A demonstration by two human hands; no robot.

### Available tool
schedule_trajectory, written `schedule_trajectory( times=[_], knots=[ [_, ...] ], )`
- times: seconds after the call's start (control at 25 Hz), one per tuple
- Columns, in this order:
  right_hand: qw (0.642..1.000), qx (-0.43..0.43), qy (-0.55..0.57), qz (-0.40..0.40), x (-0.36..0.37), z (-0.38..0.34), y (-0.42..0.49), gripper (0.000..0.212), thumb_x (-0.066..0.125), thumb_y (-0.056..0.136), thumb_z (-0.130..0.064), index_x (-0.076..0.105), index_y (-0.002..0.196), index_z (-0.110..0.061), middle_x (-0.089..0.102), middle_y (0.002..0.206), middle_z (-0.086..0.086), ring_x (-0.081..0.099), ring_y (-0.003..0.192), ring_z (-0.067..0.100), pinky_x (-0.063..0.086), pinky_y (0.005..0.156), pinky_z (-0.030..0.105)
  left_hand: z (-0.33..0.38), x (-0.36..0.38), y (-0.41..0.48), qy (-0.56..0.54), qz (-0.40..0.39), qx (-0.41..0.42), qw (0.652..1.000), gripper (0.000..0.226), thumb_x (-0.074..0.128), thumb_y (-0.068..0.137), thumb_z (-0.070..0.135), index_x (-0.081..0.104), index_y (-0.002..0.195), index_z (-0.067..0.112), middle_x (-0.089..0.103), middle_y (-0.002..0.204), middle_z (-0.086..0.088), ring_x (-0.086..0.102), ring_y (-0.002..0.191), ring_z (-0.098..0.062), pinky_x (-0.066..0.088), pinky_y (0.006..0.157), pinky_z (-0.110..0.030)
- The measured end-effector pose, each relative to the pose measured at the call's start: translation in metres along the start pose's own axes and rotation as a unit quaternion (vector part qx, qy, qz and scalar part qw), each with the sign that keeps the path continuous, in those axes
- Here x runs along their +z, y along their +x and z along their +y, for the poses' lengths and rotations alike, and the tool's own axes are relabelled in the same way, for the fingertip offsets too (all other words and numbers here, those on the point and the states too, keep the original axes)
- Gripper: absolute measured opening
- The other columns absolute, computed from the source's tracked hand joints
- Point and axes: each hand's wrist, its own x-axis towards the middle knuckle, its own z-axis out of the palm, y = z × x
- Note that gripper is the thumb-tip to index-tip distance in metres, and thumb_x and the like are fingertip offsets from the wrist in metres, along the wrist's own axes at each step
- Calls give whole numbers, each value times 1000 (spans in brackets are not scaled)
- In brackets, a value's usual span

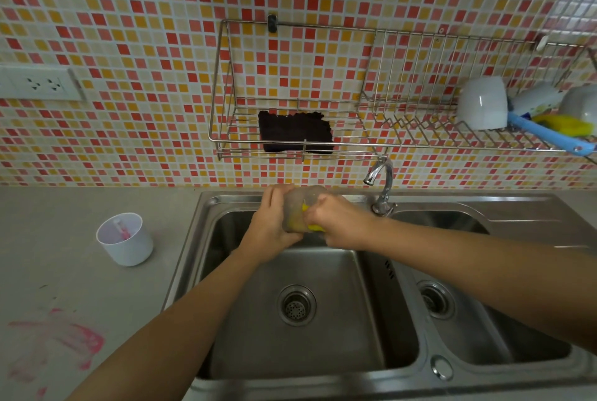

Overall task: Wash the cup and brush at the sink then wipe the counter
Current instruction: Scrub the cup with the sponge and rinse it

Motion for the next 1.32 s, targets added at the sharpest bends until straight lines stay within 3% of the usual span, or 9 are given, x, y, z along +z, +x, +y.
schedule_trajectory(
  times=[0.16, 0.28, 0.48, 0.6, 0.68, 0.84, 0.96, 1.16, 1.32],
  knots=[
    [956, 161, 241, -45, -27, 0, -5, 25, 74, 72, -12, 70, 97, -16, 66, 86, -1, 56, 77, 13, 46, 71, 30, -2, 8, -8, 45, 43, -38, 997, 72, 80, 65, 10, 39, 124, 2, 39, 124, -12, 53, 97, -22, 44, 71, -24],
    [927, 175, 328, -44, -56, 23, -14, 30, 68, 81, -13, 62, 109, -23, 62, 98, -2, 58, 90, 16, 48, 80, 33, -11, 4, -14, -29, 42, -104, 993, 77, 81, 65, 14, 37, 127, 12, 41, 122, -2, 46, 105, -11, 41, 77, -22],
    [800, 126, 573, 127, -94, 21, 9, 52, 56, 91, -13, 40, 125, -49, 49, 123, -4, 62, 98, 20, 54, 71, 33, -14, -11, -16, -248, -33, -229, 941, 80, 85, 63, 21, 33, 121, 37, 47, 118, 14, 45, 113, -8, 40, 88, -27],
    [757, 128, 590, 249, -108, 16, 68, 52, 49, 92, -28, 31, 137, -43, 45, 135, -2, 50, 113, 18, 44, 89, 32, -12, -20, -12, -272, -60, -216, 936, 84, 86, 62, 24, 32, 124, 41, 46, 127, 12, 44, 119, -9, 40, 92, -27],
    [768, 166, 567, 250, -109, 20, 112, 55, 37, 94, -28, 20, 146, -30, 24, 153, 3, 28, 137, 25, 27, 111, 42, -13, -26, -12, -263, -56, -214, 939, 87, 86, 61, 24, 30, 125, 42, 46, 127, 13, 43, 118, -7, 40, 93, -27],
    [877, 271, 383, 102, -107, 26, 175, 63, 33, 96, -38, 3, 149, -23, 1, 158, 10, 4, 143, 35, 14, 114, 46, -22, -44, -13, -233, -28, -209, 949, 86, 87, 60, 26, 30, 121, 45, 46, 120, 20, 46, 112, -2, 42, 90, -24],
    [943, 294, 157, -17, -101, 21, 201, 65, 26, 98, -47, 12, 148, -8, 16, 155, 17, 13, 141, 38, 9, 114, 44, -38, -55, -20, -212, -19, -206, 955, 89, 87, 57, 30, 33, 127, 42, 48, 123, 19, 47, 115, -2, 45, 94, -29],
    [944, 316, 88, -43, -80, 21, 210, 81, 19, 87, -71, 29, 145, -15, 20, 154, 14, 18, 139, 37, 24, 110, 44, -51, -64, -25, -188, -12, -201, 961, 90, 88, 56, 30, 36, 128, 38, 51, 121, 21, 49, 113, 1, 45, 91, -19],
    [930, 306, 174, 108, -104, 36, 178, 72, 10, 93, -61, 34, 143, -14, 34, 149, 13, 28, 137, 33, 23, 110, 43, -34, -52, -16, -197, -47, -186, 961, 83, 86, 62, 20, 34, 125, 35, 43, 112, 29, 45, 102, 13, 38, 69, 5]
  ],
)
